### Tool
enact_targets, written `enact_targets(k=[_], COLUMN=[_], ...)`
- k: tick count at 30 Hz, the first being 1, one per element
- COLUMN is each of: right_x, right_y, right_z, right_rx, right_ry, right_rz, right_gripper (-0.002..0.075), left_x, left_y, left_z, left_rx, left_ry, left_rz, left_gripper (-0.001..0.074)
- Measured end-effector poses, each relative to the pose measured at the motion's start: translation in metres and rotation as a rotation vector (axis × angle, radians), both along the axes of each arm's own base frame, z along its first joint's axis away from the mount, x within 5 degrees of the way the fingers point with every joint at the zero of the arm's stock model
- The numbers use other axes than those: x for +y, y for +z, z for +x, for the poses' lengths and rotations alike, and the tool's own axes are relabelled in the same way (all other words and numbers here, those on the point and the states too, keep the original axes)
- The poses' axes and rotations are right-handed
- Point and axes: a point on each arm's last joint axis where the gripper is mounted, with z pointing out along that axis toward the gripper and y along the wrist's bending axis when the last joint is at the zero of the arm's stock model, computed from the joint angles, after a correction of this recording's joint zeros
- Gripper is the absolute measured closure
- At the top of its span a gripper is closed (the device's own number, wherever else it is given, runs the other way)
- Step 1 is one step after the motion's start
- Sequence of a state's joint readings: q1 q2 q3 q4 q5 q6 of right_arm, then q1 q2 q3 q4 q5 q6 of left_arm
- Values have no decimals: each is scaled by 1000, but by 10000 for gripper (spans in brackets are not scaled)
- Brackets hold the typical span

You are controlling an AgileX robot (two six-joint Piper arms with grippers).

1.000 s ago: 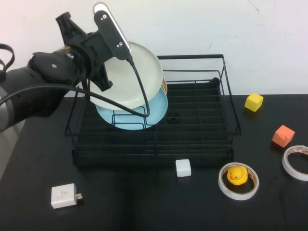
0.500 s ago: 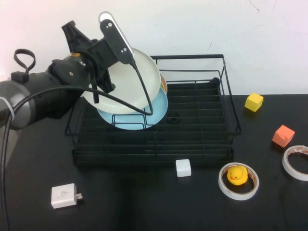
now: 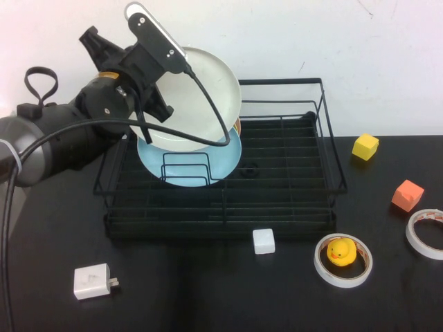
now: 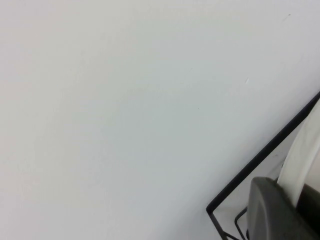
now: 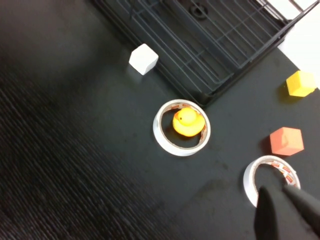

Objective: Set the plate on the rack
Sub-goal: Place the plate on the rack

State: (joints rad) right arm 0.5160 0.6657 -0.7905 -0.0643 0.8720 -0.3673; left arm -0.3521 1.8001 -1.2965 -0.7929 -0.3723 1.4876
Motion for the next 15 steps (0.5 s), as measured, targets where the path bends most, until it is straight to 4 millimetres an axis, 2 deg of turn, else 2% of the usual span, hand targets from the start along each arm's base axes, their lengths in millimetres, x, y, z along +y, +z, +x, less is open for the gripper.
enact_targets(k=[11, 15], right_x=[0, 0], right_y=[1, 1], right_z=[1, 1], right_rx=[-20, -23], right_ry=[-2, -2], right_rz=[-6, -4], right_gripper=[728, 728], left_x=[-1, -2], left_y=[1, -6], left_z=[0, -3], left_rx=[-8, -24], left_ry=[-16, -26], left_rz=[2, 31], left_gripper=[734, 734])
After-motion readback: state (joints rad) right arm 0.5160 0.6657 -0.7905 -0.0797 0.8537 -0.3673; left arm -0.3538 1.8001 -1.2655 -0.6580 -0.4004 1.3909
